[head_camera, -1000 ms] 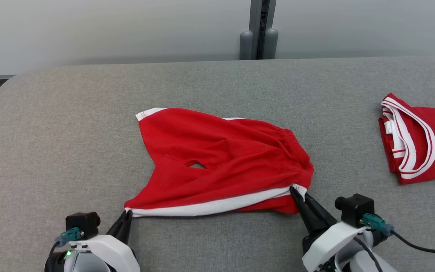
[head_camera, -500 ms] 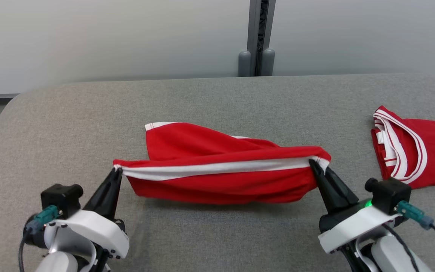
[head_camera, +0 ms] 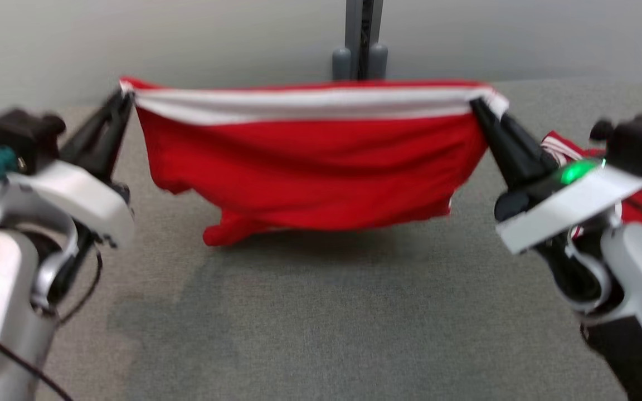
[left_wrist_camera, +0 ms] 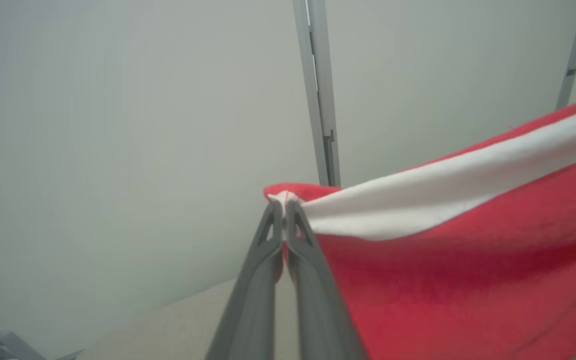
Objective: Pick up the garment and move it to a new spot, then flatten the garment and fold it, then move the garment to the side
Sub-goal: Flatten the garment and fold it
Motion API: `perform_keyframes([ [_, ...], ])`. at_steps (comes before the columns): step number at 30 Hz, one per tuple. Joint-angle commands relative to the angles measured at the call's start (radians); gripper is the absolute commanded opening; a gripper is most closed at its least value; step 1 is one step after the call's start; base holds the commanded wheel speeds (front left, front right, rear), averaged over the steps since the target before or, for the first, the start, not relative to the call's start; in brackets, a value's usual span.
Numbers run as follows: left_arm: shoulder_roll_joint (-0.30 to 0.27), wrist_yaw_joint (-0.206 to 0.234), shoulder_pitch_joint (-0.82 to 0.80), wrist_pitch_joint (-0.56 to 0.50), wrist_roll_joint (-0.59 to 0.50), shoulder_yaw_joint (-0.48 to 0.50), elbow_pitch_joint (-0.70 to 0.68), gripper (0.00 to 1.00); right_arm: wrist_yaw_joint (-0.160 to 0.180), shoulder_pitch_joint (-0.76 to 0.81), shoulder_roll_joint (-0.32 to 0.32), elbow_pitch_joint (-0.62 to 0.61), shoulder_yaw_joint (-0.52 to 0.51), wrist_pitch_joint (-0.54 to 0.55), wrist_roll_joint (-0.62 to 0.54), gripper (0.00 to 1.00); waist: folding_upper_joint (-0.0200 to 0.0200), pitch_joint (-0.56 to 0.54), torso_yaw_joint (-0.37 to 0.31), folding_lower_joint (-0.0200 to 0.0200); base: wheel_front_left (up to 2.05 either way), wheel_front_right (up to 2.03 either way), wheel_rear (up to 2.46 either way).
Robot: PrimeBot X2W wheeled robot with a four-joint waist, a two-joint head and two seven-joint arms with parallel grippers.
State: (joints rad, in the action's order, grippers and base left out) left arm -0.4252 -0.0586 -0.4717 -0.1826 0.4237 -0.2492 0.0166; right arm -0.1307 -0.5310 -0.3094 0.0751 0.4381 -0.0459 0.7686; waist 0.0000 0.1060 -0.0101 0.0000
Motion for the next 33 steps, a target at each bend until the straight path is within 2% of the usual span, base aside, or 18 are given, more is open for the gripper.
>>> perform_keyframes([
  [1, -0.009, -0.014, -0.063, -0.007, 0.012, 0.004, 0.029, 0.0, 0.0, -0.063, -0.015, 0.009, 0.007, 0.024, 0.019, 0.0, 0.0, 0.059, -0.017, 0.0, 0.0, 0.0, 0.0],
  [6, -0.036, -0.053, -0.297, 0.0, 0.006, -0.017, 0.178, 0.0, 0.0, -0.297, -0.026, 0.085, 0.03, 0.074, 0.094, 0.0, 0.0, 0.193, -0.033, 0.0, 0.0, 0.0, 0.0],
  [10, -0.043, -0.069, -0.509, 0.012, 0.026, -0.051, 0.331, 0.0, 0.0, -0.496, -0.019, 0.182, 0.059, 0.068, 0.118, 0.0, 0.0, 0.298, -0.038, 0.0, 0.0, 0.0, 0.0],
  [15, -0.034, -0.071, -0.779, 0.029, 0.068, -0.118, 0.486, 0.0, 0.0, -0.748, 0.006, 0.321, 0.089, 0.05, 0.152, 0.0, 0.0, 0.426, -0.03, 0.0, 0.0, 0.0, 0.0],
  [18, -0.054, -0.071, -0.942, 0.058, 0.073, -0.183, 0.56, 0.0, 0.0, -0.9, 0.032, 0.417, 0.078, 0.013, 0.174, 0.0, 0.0, 0.496, -0.025, 0.0, 0.0, 0.0, 0.0],
  [19, -0.054, -0.071, -1.08, 0.122, 0.064, -0.226, 0.643, 0.0, 0.0, -1.029, 0.056, 0.517, 0.077, -0.05, 0.177, 0.0, 0.0, 0.539, -0.018, 0.0, 0.0, 0.0, 0.0],
  [20, -0.032, -0.071, -1.221, 0.231, 0.067, -0.237, 0.757, 0.0, 0.0, -1.156, 0.086, 0.636, 0.082, -0.149, 0.182, 0.0, 0.0, 0.554, -0.008, 0.0, 0.0, 0.0, 0.0],
  [21, 0.001, -0.071, -1.274, 0.284, 0.103, -0.246, 0.817, 0.0, 0.0, -1.196, 0.089, 0.679, 0.106, -0.188, 0.182, 0.0, 0.0, 0.559, 0.003, 0.0, 0.0, 0.0, 0.0],
  [25, 0.025, -0.071, -1.268, 0.295, 0.169, -0.32, 0.834, 0.0, 0.0, -1.169, 0.074, 0.691, 0.142, -0.209, 0.21, 0.0, 0.0, 0.576, 0.017, 0.0, 0.0, 0.0, 0.0],
  [33, -0.009, -0.071, -1.036, 0.267, 0.366, -0.465, 0.785, 0.0, 0.0, -0.948, -0.003, 0.691, 0.313, -0.182, 0.301, 0.0, 0.0, 0.527, 0.02, 0.0, 0.0, 0.0, 0.0],
])
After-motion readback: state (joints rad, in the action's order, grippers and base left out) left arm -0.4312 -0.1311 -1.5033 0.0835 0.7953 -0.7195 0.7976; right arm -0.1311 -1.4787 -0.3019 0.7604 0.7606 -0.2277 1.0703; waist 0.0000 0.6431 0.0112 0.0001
